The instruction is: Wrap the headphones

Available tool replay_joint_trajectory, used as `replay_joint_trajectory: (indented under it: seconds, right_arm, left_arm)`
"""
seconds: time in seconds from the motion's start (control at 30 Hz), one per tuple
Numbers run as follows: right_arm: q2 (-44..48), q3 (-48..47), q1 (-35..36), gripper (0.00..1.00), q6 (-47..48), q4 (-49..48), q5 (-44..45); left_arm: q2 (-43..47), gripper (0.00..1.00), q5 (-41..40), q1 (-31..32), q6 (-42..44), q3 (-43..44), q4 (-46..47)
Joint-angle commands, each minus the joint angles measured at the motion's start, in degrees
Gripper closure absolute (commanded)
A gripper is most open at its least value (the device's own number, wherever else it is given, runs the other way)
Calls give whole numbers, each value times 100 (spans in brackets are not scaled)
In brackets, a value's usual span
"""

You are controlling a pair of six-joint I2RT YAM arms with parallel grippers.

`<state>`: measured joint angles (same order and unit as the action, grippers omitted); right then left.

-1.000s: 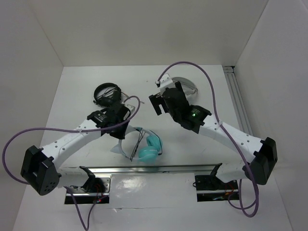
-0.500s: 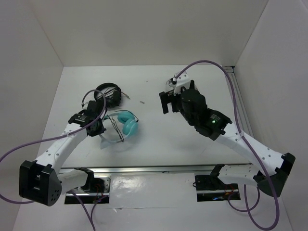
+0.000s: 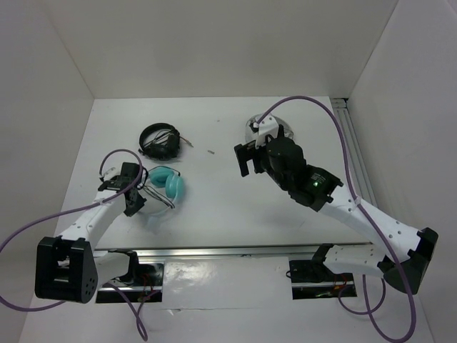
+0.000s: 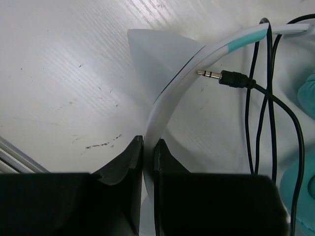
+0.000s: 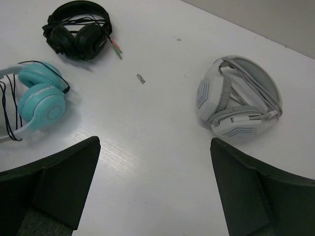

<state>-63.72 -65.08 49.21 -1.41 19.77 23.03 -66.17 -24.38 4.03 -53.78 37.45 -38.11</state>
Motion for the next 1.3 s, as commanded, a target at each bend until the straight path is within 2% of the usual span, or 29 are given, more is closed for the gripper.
replay_joint_trajectory:
  seconds: [0.0,0.03,0.1,0.13,0.17,0.23,0.33,0.53,0.63,0.73,0.8,0.97,1.03,1.1,1.27]
  right_arm:
    - [167,30,97,0,36,-114,-53]
    - [167,30,97,0,36,-114,-53]
    - [167,30,97,0,36,-114,-53]
    - [167,30,97,0,36,-114,-53]
    - [220,30,97,0,36,-114,-53]
    - [220,-22,97,0,36,-114,-53]
    - [273,-83,150,0,36,-61,-184]
    - [439,-285,282,0,-271,106,-334]
    - [440,-461,396,0,-491,290,-387]
    - [317,-865,448,0,-737,720,-334]
    - [265,-1138,501,0,-816,940,-264]
    - [396,-1753,554,0,-1300,1994,-202]
    - [615,-2025,554,0,-1510,2528,7]
    - [991,-2079,554,0,-1643,2786,70]
    - [2029,-2149,554,0,-1696,3181,-69]
  left_arm:
    - [-10,100,-268,-86,-545,-19,-21]
    - [-10,100,-269,-87,-616,-19,-108]
    - [-10,90,-269,-140,-616,34,-171]
    - [-10,84,-269,-140,-616,34,-171]
    - [-10,73,-217,-140,-616,34,-171]
    - [-10,64,-164,-140,-616,34,-171]
    - [-10,55,-32,-140,-555,34,-101]
    - [182,48,336,-140,-326,-19,23]
    - [674,0,390,-140,-274,104,-162]
    - [1430,0,513,-140,-125,411,-477]
    - [1816,0,513,-140,-2,911,-714]
    - [2441,0,1039,-140,1262,2298,-1129]
    - [2661,0,1584,-140,1937,2634,-1129]
    - [2969,0,1909,-140,2239,3109,-1382]
    - [3943,0,2131,-140,2715,3549,-1586]
